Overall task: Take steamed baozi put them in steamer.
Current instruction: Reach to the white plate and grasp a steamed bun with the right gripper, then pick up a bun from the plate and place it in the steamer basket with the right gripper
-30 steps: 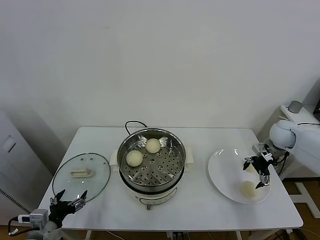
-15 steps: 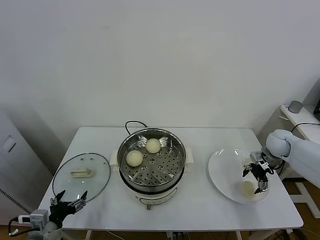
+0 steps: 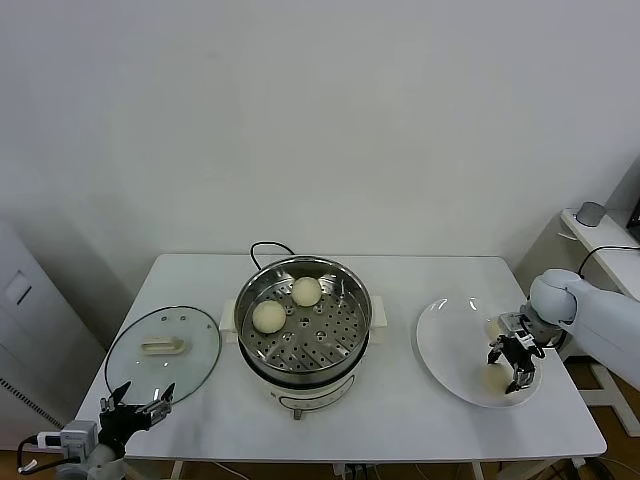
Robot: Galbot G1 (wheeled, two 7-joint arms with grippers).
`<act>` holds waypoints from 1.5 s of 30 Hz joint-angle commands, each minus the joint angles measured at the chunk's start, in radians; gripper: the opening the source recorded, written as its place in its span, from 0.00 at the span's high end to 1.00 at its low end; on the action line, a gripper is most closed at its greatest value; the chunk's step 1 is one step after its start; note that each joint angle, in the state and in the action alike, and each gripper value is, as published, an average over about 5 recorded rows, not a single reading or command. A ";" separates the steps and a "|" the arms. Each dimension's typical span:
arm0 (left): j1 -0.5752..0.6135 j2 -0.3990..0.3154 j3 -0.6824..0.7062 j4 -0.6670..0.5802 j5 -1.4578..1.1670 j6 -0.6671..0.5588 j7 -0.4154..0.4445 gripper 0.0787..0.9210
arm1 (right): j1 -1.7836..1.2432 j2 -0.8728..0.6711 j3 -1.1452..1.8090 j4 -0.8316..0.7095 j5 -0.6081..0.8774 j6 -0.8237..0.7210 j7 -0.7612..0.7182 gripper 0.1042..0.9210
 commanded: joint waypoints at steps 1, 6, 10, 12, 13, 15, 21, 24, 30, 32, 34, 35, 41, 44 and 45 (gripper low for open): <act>0.000 -0.001 0.001 0.001 0.001 -0.001 0.000 0.12 | -0.020 0.001 0.018 -0.002 -0.004 0.000 0.000 0.45; 0.001 -0.005 0.000 0.000 0.004 -0.002 0.000 0.12 | -0.011 0.000 0.018 0.004 0.002 0.002 -0.015 0.49; 0.000 -0.007 0.002 0.000 0.009 -0.001 -0.001 0.12 | 0.047 -0.010 -0.011 0.033 0.037 0.001 -0.022 0.50; 0.000 -0.007 0.003 0.000 0.012 0.000 -0.001 0.12 | 0.120 -0.017 -0.052 0.058 0.073 -0.001 -0.030 0.51; 0.000 -0.007 0.003 -0.001 0.012 0.001 -0.002 0.12 | 0.173 -0.018 -0.080 0.069 0.095 -0.001 -0.033 0.51; -0.002 -0.006 0.004 -0.001 0.014 0.002 -0.002 0.12 | 0.287 -0.011 -0.139 0.093 0.138 -0.001 -0.039 0.51; -0.009 -0.004 0.005 -0.007 0.014 0.006 -0.005 0.12 | 0.580 0.075 -0.283 0.147 0.279 0.021 -0.039 0.51; -0.008 -0.005 0.005 -0.008 0.015 0.006 -0.005 0.12 | 0.662 0.151 -0.306 0.159 0.342 0.060 -0.031 0.51; -0.008 -0.010 0.009 -0.008 0.015 0.002 -0.004 0.12 | 0.729 0.310 -0.293 0.158 0.392 0.198 -0.012 0.51; -0.007 -0.011 0.010 -0.008 0.015 0.001 -0.004 0.12 | 0.725 0.350 -0.275 0.159 0.390 0.250 -0.012 0.51; -0.007 -0.009 0.010 -0.007 0.015 0.001 -0.004 0.12 | 0.719 0.385 -0.263 0.164 0.384 0.292 -0.010 0.51; -0.007 -0.008 0.010 -0.007 0.015 0.000 -0.004 0.12 | 0.716 0.404 -0.259 0.169 0.379 0.312 -0.009 0.51; -0.012 -0.004 0.011 -0.002 0.014 0.001 -0.005 0.12 | 0.680 0.512 -0.235 0.202 0.303 0.429 0.008 0.51; -0.015 -0.005 0.012 -0.002 0.013 0.002 -0.005 0.12 | 0.654 0.553 -0.229 0.224 0.246 0.482 0.013 0.51; -0.015 -0.006 0.013 -0.001 0.013 0.002 -0.005 0.12 | 0.647 0.563 -0.229 0.232 0.232 0.493 0.015 0.51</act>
